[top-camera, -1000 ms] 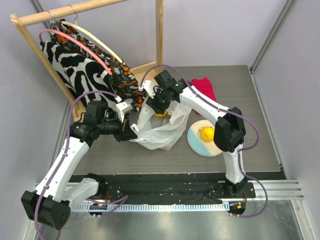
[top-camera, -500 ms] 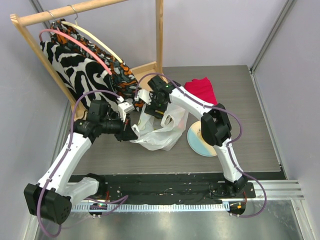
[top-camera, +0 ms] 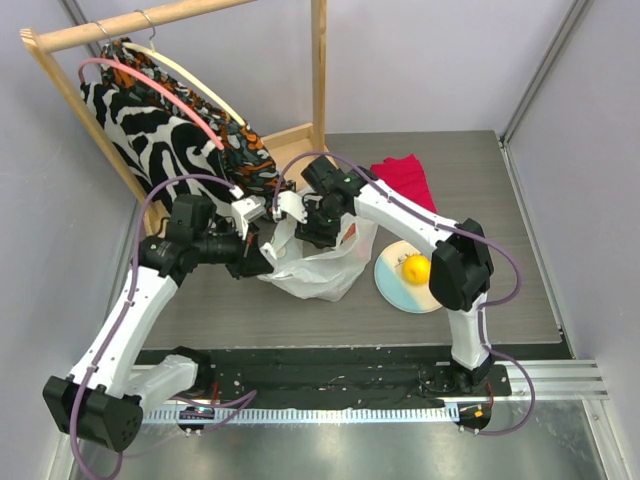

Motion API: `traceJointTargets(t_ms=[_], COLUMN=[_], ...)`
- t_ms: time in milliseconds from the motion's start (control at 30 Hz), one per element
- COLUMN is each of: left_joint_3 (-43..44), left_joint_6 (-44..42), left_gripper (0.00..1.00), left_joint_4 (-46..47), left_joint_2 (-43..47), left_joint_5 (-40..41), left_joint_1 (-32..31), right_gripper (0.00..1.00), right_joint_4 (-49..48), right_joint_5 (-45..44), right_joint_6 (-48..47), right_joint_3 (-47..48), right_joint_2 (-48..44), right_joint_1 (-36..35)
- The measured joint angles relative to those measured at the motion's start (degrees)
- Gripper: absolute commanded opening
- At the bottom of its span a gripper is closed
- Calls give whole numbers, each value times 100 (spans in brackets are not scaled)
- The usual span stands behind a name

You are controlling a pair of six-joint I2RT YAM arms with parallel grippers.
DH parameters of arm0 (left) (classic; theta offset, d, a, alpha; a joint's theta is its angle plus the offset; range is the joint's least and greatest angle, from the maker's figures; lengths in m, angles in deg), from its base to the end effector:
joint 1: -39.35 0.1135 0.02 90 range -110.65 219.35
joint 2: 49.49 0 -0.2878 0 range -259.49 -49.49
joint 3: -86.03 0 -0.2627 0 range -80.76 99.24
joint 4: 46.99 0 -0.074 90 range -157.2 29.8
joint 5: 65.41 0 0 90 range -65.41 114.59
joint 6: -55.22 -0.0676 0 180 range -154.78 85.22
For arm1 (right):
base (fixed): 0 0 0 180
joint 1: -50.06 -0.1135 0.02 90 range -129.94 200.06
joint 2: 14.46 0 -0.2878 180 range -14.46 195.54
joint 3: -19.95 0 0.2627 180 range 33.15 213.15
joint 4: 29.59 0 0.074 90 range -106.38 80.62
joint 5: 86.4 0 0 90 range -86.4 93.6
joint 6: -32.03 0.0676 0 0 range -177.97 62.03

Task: Take the fake fruits out of the plastic bag

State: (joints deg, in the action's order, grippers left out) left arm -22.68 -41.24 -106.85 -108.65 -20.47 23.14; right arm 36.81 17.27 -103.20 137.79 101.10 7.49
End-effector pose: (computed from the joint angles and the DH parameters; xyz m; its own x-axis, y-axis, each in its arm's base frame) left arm 0.1894 -0.1049 0.3257 -0.6324 0.2666 -0.7273 0.7302 0.5187 -0.4448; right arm 0.3336 0.3281 0.2579 0.0540 -0.8871 -0.4584 -0.9868 0.0227 -0.1601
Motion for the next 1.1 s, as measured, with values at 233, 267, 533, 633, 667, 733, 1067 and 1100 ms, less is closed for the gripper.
traceJointTargets(t_ms=[233,267,533,633,667,733,1067,1100], left_joint_3=[363,367,341,269,249,212,127,125], left_joint_6=[-66,-111,-529,-651,-680,-750,-793,-793], left_gripper=[0,0,0,0,0,0,0,0], left_joint_4=[-201,-247,-780,-861,-876,-935,-962,-955], left_joint_2=[245,275,509,612,632,640,557,549], left_joint_5=[-7,-9,68,114,127,153,199,199], left_joint_1=[4,7,11,11,11,11,11,11], right_gripper=[59,65,93,94,94,94,88,87], right_joint_4=[223,214,-334,-601,-680,-713,-306,-256], right_joint_5=[474,483,118,-63,-149,-289,-302,-304], right_joint_6=[15,48,492,428,365,212,-446,-468], right_joint_3=[238,343,1027,1019,1012,1010,1547,1624], right_joint_2=[293,424,1200,1185,1185,1191,1687,1729], right_joint_1=[-96,-98,-94,-94,-94,-94,-98,-101])
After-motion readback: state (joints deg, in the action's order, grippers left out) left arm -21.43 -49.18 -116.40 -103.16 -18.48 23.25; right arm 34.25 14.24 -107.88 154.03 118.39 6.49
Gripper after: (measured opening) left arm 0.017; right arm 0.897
